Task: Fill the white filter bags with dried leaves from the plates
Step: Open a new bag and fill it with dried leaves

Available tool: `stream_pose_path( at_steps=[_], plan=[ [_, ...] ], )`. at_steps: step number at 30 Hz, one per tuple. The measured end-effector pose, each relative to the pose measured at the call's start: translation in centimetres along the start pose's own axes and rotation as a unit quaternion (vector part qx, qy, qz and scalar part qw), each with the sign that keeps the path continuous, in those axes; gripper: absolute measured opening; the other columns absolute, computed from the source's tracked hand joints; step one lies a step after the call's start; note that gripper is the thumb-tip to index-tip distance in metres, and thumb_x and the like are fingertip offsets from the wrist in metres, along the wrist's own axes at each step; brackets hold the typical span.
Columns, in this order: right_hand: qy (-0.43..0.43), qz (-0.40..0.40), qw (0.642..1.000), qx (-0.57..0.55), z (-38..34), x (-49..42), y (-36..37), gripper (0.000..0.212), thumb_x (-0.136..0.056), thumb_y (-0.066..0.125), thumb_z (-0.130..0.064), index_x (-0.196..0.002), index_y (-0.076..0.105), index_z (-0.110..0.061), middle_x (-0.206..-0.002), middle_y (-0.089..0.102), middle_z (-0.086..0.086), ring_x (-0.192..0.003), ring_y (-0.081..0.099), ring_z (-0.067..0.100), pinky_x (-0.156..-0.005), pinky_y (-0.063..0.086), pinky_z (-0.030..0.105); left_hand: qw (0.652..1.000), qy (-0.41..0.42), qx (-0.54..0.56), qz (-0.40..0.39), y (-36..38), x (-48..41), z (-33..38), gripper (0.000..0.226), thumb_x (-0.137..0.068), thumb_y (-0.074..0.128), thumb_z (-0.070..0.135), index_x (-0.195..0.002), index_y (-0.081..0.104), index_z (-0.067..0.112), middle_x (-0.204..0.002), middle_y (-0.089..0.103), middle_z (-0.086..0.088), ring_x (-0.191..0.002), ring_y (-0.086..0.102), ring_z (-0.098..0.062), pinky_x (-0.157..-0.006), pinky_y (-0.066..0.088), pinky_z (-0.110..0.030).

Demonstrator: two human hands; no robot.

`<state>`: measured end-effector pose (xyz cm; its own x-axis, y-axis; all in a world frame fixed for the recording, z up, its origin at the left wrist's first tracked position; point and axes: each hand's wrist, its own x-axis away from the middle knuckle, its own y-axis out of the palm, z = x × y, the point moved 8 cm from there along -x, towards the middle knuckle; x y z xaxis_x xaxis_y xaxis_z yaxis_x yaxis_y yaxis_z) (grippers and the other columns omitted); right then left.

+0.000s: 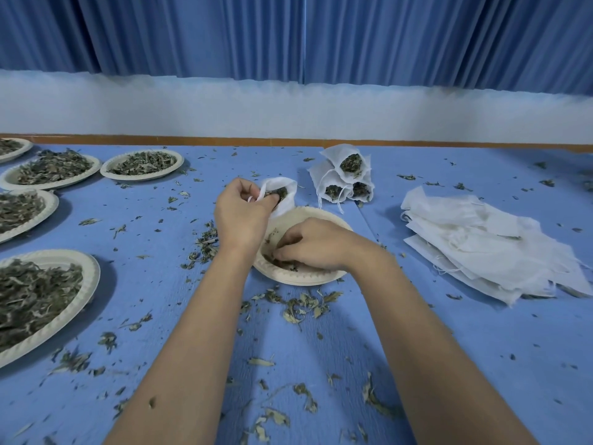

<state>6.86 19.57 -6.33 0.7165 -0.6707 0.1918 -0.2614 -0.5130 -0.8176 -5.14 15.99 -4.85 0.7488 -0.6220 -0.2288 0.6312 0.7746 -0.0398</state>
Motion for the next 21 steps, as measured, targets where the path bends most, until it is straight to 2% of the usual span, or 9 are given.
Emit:
stream_pose_path(
  at_steps=[2,6,8,10,11,14,15,17,21],
  plan=[
    [-0.006,-0.039,0.999,-0.019,-0.1,0.4,0.2,0.029,-0.084,0.058,-0.023,-0.113,0.066,-0.02,-0.094,0.067,-0.005,-0.074,0.057,0.008,-0.057,0.042,0.021,1.0,-0.008,0.001,-0.009,0.3,0.0,-0.1,0.032,-0.075,0.074,0.014,-0.065,0.044,0.021,-0.066,0.044,0.003,-0.056,0.039,-0.013,-0.053,0.036,-0.026],
    [-0.026,-0.069,0.997,-0.022,-0.1,0.9,0.1,0.056,-0.08,0.052,-0.004,-0.132,0.051,-0.026,-0.071,0.05,-0.019,-0.051,0.048,-0.003,-0.045,0.034,0.01,0.999,-0.033,0.023,-0.03,0.7,0.1,-0.3,0.029,-0.075,0.074,0.019,-0.069,0.046,0.021,-0.07,0.048,0.002,-0.058,0.043,-0.014,-0.056,0.039,-0.028],
    [-0.043,-0.078,0.995,-0.034,-0.2,1.0,0.3,0.059,-0.081,0.052,0.0,-0.132,0.051,-0.029,-0.08,0.059,-0.01,-0.06,0.054,0.002,-0.053,0.04,0.012,0.997,-0.047,0.04,-0.045,0.8,0.0,-0.4,0.026,-0.077,0.071,0.022,-0.069,0.047,0.021,-0.073,0.05,0.0,-0.06,0.045,-0.015,-0.06,0.041,-0.029],
    [-0.062,-0.074,0.995,-0.017,-0.6,0.8,0.4,0.057,-0.082,0.056,-0.001,-0.129,0.054,-0.031,-0.101,0.063,0.001,-0.084,0.058,0.014,-0.07,0.045,0.023,0.995,-0.061,0.058,-0.059,1.0,0.0,-0.7,0.025,-0.08,0.069,0.025,-0.069,0.047,0.021,-0.068,0.051,0.001,-0.056,0.046,-0.012,-0.059,0.041,-0.027],
    [-0.073,-0.07,0.995,-0.001,-0.7,0.6,0.6,0.054,-0.082,0.059,-0.002,-0.128,0.056,-0.031,-0.106,0.061,0.0,-0.091,0.057,0.015,-0.075,0.045,0.022,0.994,-0.066,0.062,-0.063,1.1,0.0,-0.8,0.025,-0.081,0.068,0.027,-0.068,0.047,0.02,-0.063,0.05,0.004,-0.052,0.047,-0.01,-0.058,0.041,-0.027],
    [-0.098,-0.037,0.994,0.039,-1.4,0.1,0.9,0.045,-0.081,0.065,-0.009,-0.123,0.061,-0.026,-0.1,0.06,-0.008,-0.085,0.054,0.007,-0.067,0.042,0.008,0.992,-0.076,0.075,-0.062,1.2,0.0,-1.0,0.027,-0.08,0.069,0.03,-0.069,0.047,0.018,-0.06,0.051,0.004,-0.054,0.051,-0.011,-0.061,0.045,-0.031],
    [-0.103,-0.018,0.994,0.042,-1.6,-0.1,0.8,0.04,-0.08,0.066,-0.01,-0.118,0.065,-0.024,-0.098,0.064,-0.009,-0.083,0.056,0.008,-0.067,0.045,0.009,0.992,-0.079,0.083,-0.058,1.2,-0.1,-1.1,0.027,-0.079,0.069,0.03,-0.069,0.048,0.018,-0.062,0.053,0.002,-0.059,0.052,-0.015,-0.066,0.047,-0.035],
    [-0.116,0.025,0.992,0.049,-1.9,-0.3,0.5,0.028,-0.078,0.068,-0.011,-0.104,0.072,-0.021,-0.091,0.07,-0.003,-0.083,0.06,0.014,-0.074,0.051,0.023,0.99,-0.088,0.097,-0.052,1.1,-0.2,-1.3,0.027,-0.078,0.071,0.031,-0.07,0.049,0.017,-0.064,0.056,-0.001,-0.067,0.055,-0.021,-0.073,0.05,-0.04],
    [-0.137,0.094,0.984,0.071,-2.6,-0.2,0.3,0.019,-0.079,0.065,-0.008,-0.089,0.076,-0.019,-0.087,0.072,0.001,-0.084,0.061,0.015,-0.076,0.052,0.034,0.988,-0.1,0.107,-0.051,1.0,-0.2,-1.5,0.027,-0.075,0.073,0.032,-0.072,0.051,0.016,-0.058,0.058,0.0,-0.064,0.056,-0.021,-0.073,0.051,-0.043]
  ],
)
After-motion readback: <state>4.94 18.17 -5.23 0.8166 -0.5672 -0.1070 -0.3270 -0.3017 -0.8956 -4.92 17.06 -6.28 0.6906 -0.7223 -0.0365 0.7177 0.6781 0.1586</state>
